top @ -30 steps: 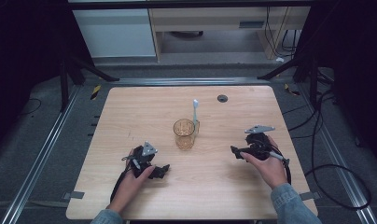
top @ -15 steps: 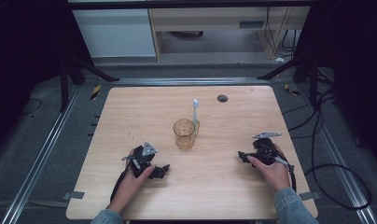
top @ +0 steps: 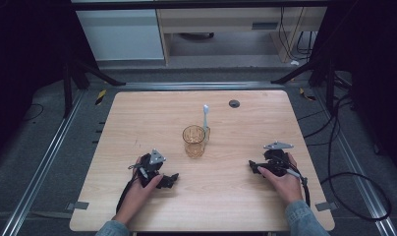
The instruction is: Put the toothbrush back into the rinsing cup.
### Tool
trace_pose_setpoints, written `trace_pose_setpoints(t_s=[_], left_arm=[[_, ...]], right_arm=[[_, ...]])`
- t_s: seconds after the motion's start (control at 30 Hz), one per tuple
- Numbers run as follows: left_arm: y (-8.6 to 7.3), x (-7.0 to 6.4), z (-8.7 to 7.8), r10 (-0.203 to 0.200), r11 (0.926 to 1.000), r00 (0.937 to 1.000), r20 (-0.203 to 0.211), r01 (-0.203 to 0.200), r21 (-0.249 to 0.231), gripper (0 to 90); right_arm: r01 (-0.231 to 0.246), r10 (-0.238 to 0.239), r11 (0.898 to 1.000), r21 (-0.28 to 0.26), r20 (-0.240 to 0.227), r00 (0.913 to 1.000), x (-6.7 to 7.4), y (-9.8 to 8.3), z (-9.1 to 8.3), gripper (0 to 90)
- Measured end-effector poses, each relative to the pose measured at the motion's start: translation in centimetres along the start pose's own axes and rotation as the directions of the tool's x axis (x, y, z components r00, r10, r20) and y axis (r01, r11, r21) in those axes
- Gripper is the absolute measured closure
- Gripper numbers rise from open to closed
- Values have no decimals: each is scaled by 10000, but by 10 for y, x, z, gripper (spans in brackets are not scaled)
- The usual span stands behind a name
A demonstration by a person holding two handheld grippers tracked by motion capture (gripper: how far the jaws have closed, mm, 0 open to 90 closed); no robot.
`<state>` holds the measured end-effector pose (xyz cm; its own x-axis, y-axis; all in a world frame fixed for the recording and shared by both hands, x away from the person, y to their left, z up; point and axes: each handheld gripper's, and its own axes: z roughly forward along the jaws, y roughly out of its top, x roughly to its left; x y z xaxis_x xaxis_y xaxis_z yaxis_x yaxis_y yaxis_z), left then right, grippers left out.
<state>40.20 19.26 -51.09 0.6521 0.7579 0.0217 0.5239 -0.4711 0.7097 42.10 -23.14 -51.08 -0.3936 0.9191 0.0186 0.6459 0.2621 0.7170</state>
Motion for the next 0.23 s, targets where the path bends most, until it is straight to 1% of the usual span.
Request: trace_pose_setpoints(t_s=[0.03,0.07,0.13,0.23], left_arm=[[0,0,0,-1,10000,10000,1,1,-3,0],[0,0,0,3,10000,10000,1,-3,0,0],[0,0,0,3,10000,10000,1,-3,-1,0],[0,0,0,2,10000,10000,3,-2,-3,0]], right_arm=[[172,-171,9998,-115,130,9998,1,-2,1,52],[129,-126,9997,-222,145,9998,2,-3,1,48],[127,-124,9996,-233,134,9998,3,-3,2,45],[96,-91,9997,-214,261,9996,4,-2,2,34]])
